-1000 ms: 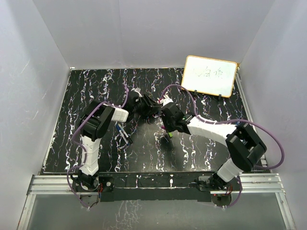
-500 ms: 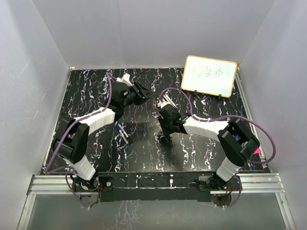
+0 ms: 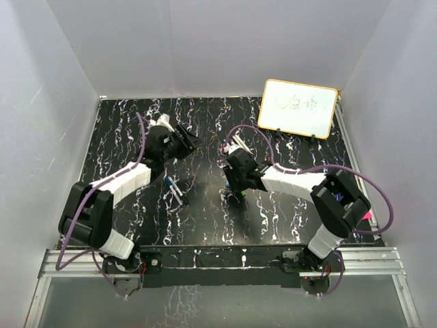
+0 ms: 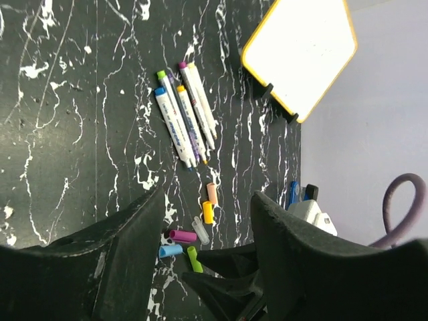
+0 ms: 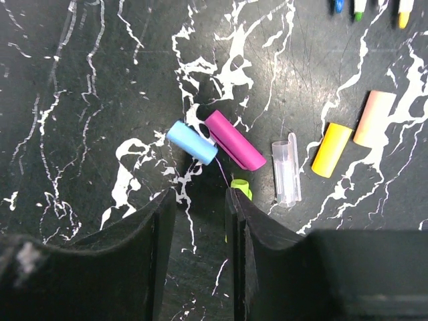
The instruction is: Open the pen caps
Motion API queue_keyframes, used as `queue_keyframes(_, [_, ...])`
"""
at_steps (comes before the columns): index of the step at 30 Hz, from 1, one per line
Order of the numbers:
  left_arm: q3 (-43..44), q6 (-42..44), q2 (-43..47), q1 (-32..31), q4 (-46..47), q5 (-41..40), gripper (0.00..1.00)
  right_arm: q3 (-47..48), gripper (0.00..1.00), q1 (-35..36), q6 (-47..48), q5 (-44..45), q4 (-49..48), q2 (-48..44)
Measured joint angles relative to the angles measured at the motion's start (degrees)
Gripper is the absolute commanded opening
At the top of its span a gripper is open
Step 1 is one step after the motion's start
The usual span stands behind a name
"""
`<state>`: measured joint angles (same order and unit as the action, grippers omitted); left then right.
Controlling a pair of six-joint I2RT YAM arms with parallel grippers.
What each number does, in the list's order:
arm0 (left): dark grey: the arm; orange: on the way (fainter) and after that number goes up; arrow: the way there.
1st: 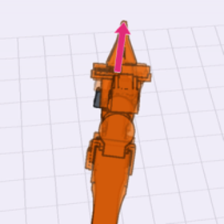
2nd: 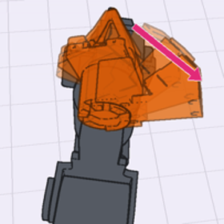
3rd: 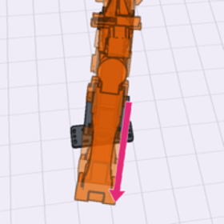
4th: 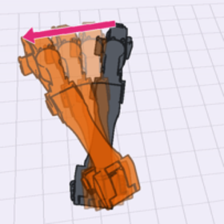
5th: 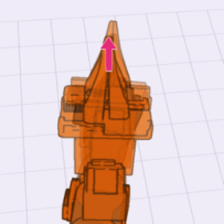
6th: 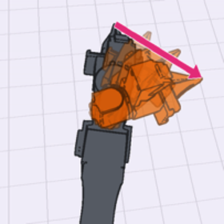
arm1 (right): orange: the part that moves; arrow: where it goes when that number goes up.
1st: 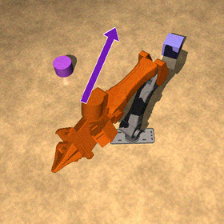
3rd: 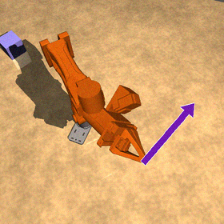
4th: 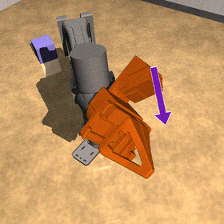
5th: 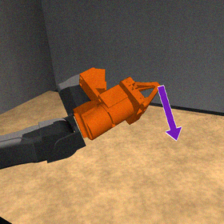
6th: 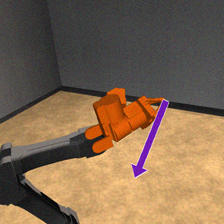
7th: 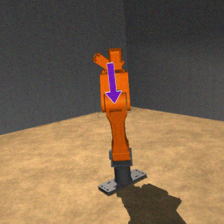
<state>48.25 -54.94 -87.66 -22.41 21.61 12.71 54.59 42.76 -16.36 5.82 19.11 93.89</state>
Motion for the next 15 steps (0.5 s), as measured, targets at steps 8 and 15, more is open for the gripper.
queue_keyframes(8, [-4.87, 1.40, 13.40, 4.37, -2.89, -3.63, 0.84, 3.96, 0.43, 2.60, 3.08, -2.82, -1.20, -1.57])
queue_keyframes(15, [-8.02, 2.01, 22.99, 9.44, -8.63, -9.01, 0.99, 13.94, 0.43, 9.11, 4.66, -3.78, -4.00, 6.47])
